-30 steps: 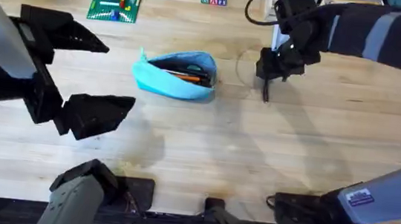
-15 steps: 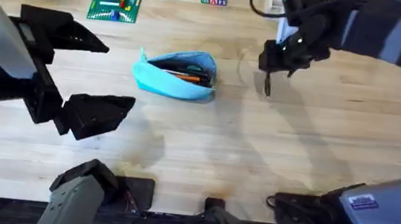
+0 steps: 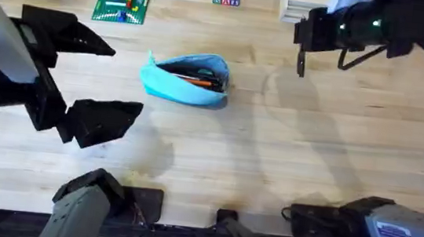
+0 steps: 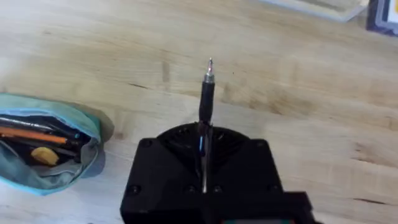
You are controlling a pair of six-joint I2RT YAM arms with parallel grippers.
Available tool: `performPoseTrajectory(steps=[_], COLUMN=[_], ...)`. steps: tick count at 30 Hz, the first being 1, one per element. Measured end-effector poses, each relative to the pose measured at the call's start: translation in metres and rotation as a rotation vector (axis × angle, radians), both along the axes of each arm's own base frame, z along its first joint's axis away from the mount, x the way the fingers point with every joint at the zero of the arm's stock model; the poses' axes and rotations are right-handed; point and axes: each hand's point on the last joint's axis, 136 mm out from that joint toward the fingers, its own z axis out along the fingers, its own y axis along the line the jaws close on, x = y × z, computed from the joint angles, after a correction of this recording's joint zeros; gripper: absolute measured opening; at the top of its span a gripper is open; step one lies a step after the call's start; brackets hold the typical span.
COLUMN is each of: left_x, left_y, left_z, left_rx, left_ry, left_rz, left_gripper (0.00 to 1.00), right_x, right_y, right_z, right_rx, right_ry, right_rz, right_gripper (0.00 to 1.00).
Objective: Unzip the bag, pick up the pens from the table one at a time and place them inside, then zip the bag closed.
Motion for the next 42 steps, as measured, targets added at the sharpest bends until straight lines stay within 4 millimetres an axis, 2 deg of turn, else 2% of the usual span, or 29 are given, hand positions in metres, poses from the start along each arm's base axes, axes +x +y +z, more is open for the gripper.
performPoseTrajectory(steps=[6, 9, 20, 30, 31, 37, 42], left_x=[0.0, 0.0, 0.0, 0.0, 0.0, 0.0, 0.0], left_y=[0.0, 0.0, 0.0, 0.0, 0.0, 0.0, 0.0], left_z=[0.0, 0.0, 0.0, 0.0, 0.0, 0.0, 0.0], left_rx=[0.0, 0.0, 0.0, 0.0, 0.0, 0.0, 0.0], left_ry=[0.0, 0.0, 0.0, -0.001, -0.001, 0.0, -0.001], left_rz=[0.0, 0.0, 0.0, 0.0, 0.0, 0.0, 0.0], left_gripper=[0.993, 0.993, 0.993, 0.994, 0.993, 0.993, 0.993], right_x=[-0.004, -0.009, -0.047, -0.083, -0.092, -0.093, -0.09], right_y=[-0.001, 0.007, 0.078, 0.12, 0.136, 0.171, 0.193], right_z=[0.018, 0.023, 0.043, 0.059, 0.062, 0.067, 0.062], right_rx=[-0.018, -0.016, 0.123, 0.162, 0.142, 0.119, 0.118], right_ry=[-0.052, -0.065, -0.132, -0.257, -0.314, -0.444, -0.495], right_rz=[0.045, 0.124, 0.692, 1.074, 1.183, 1.322, 1.379], right_gripper=[0.032, 0.032, 0.032, 0.032, 0.032, 0.032, 0.032])
